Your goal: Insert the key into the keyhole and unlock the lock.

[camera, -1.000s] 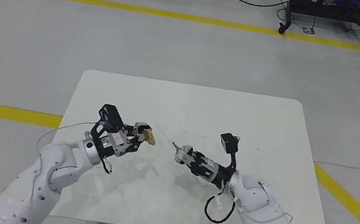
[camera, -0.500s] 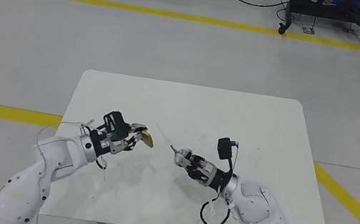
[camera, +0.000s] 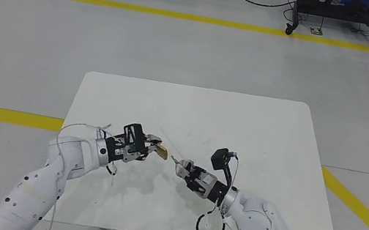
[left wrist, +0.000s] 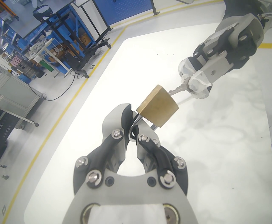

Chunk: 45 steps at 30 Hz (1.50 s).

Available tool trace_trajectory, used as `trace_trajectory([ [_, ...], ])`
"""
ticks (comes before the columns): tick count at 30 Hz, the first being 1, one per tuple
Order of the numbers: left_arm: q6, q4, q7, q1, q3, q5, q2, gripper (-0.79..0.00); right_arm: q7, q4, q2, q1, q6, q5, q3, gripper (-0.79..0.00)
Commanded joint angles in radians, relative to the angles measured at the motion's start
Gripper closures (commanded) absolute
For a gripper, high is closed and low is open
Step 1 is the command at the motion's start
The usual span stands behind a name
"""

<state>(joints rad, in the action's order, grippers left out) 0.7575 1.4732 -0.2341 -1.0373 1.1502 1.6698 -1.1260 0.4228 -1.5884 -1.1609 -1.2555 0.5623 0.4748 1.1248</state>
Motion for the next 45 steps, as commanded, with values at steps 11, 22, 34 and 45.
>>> trace_trajectory([
  [11, 0.131, -0.059, -0.109, 0.059, -0.02, 0.001, 0.008, 0.0, 0.063, -0.002, 0.007, -0.002, 0.035, -0.058, 0.01, 0.0],
  [22, 0.255, -0.438, 0.169, 0.227, -0.241, -0.822, -0.04, 0.0, 0.129, -0.003, 0.027, -0.025, 0.229, -0.33, 0.071, 0.0],
  [34, 0.255, -0.42, 0.172, 0.181, -0.269, -1.14, -0.052, 0.0, 0.131, -0.008, 0.028, -0.029, 0.227, -0.345, 0.067, 0.0],
  [45, 0.02, -0.557, 1.119, 0.279, -0.367, -2.608, -0.081, 0.0, 0.297, -0.011, 0.037, -0.033, 0.184, -0.715, 0.026, 0.0],
])
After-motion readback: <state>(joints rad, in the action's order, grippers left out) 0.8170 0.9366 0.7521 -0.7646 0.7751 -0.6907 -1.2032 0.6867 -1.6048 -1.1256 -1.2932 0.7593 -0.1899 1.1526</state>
